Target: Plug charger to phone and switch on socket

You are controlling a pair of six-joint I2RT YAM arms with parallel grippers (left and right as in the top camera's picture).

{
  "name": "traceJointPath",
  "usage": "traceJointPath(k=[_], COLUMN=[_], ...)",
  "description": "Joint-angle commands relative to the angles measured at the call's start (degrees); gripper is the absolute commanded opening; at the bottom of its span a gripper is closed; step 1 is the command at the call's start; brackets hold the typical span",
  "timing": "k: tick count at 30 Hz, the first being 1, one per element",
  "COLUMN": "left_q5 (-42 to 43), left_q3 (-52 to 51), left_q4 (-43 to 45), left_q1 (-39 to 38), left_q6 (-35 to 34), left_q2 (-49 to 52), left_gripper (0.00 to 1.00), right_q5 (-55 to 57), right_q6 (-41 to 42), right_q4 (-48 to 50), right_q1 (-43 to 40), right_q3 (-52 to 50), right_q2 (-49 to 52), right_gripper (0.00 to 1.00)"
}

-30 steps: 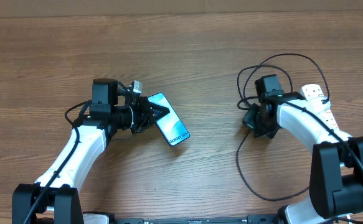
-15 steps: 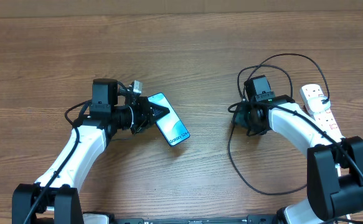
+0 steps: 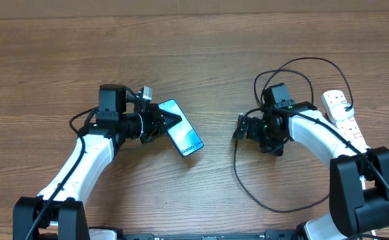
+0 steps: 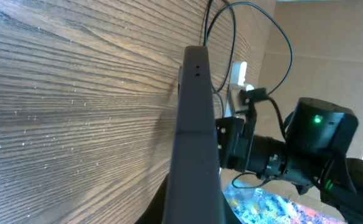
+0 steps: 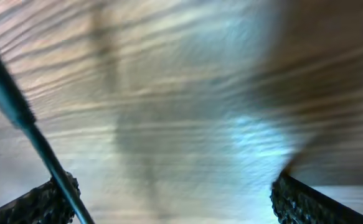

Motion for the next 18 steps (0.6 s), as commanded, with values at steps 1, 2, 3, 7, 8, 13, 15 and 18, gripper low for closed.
traceJointPath(k=[1, 2, 3, 7, 8, 13, 15, 18], left_q5=[1.95, 1.95, 1.95, 1.95, 1.95, 1.7, 1.7, 1.6], left_q3=[0.57, 0.57, 0.57, 0.57, 0.57, 0.57, 0.57, 0.57], left_q4=[0.28, 0.26, 0.28, 0.28, 0.28, 0.31, 0.31, 0.31], left_q1=[0.26, 0.26, 0.26, 0.26, 0.26, 0.26, 0.26, 0.26], left_q6=[1.01, 1.01, 1.01, 1.01, 0.98, 1.01, 1.01, 0.98], left_q2=[-0.13, -0.13, -0.13, -0.13, -0.13, -0.13, -0.13, -0.13], left_gripper=[0.04, 0.04, 0.04, 0.04, 0.04, 0.04, 0.04, 0.04], right_q5=[-12.9, -12.87, -10.73, 10.14, 12.87, 7.72, 5.77, 7.28], right_q6=[0.85, 1.77, 3.67, 12.11, 12.04, 6.45, 3.3, 2.45], right_q4=[1.97, 2.54, 2.71, 1.86, 2.1, 8.15, 10.73, 11.63], right_q1=[-2.82, -3.52, -4.11, -4.63, -4.61, -4.46, -3.65, -1.05], right_q3=[-0.2, -0.2, -0.2, -0.2, -0.17, -0.17, -0.17, -0.17], right_q2=[0.15, 0.15, 0.15, 0.15, 0.15, 0.15, 0.15, 0.15], right_gripper=[1.0, 1.0, 1.0, 1.0, 1.0, 1.0, 1.0, 0.97])
